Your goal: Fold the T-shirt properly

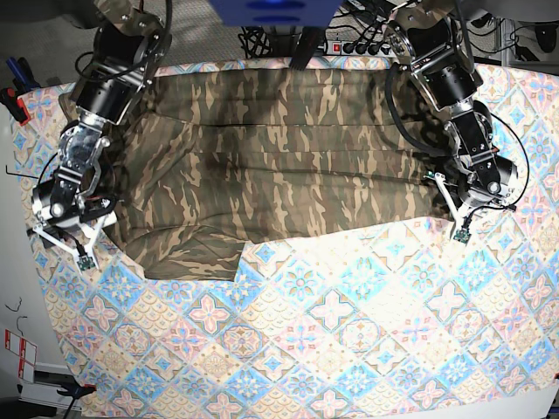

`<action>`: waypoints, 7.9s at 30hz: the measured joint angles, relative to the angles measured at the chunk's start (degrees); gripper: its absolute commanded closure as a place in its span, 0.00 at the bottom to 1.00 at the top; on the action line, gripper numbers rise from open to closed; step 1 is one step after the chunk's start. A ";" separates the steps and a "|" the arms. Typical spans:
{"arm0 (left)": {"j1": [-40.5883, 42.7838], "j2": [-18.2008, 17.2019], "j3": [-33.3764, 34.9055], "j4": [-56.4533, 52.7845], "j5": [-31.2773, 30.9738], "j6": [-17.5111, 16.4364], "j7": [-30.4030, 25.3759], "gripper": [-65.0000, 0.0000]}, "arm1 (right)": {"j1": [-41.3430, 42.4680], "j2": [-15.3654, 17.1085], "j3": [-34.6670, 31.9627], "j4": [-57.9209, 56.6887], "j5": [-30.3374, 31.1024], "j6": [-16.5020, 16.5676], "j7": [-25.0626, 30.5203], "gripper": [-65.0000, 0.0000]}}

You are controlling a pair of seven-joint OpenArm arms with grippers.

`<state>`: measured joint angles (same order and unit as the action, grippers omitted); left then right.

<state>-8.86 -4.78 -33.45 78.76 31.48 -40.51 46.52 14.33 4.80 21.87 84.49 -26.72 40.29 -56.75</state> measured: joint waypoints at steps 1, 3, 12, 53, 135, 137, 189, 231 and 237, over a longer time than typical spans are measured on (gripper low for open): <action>0.00 0.02 -0.02 0.00 0.00 -0.02 0.02 1.00 | 1.29 -0.02 -0.37 -1.84 0.22 -0.04 0.66 0.24; 0.00 0.00 -0.02 0.00 0.00 0.00 0.00 1.00 | 3.78 -0.09 -0.61 -6.58 0.55 -0.13 3.85 0.24; 0.13 0.00 0.00 0.00 0.02 0.02 -0.02 1.00 | 10.23 1.46 -0.63 -24.94 0.15 0.02 12.57 0.24; 0.15 0.00 -0.02 -0.07 0.24 0.02 -0.02 1.00 | 17.00 3.30 0.55 -38.86 0.15 -0.24 14.45 0.95; 0.79 0.85 -0.04 -0.11 0.66 0.17 0.00 1.00 | 23.21 13.00 21.42 -58.71 -0.31 -0.87 21.14 0.38; 0.79 0.94 -0.04 -0.11 0.66 0.20 0.00 1.00 | 23.28 13.18 21.38 -58.77 -0.28 -0.83 21.55 0.38; 0.61 1.42 0.66 9.42 -1.55 -1.14 3.21 1.00 | 16.81 6.19 14.82 -36.85 2.25 0.61 2.84 0.99; -4.94 9.40 0.24 9.53 3.48 0.15 12.63 0.53 | 0.61 -0.02 10.99 -3.63 0.61 -0.22 -9.46 0.99; -6.05 11.47 0.11 9.42 1.64 0.17 12.92 0.47 | 0.57 0.02 10.60 -3.63 0.74 -0.22 -9.38 0.99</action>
<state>-14.92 6.70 -33.34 88.18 33.12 -40.34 59.44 14.90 4.82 32.47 80.86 -25.98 40.07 -66.13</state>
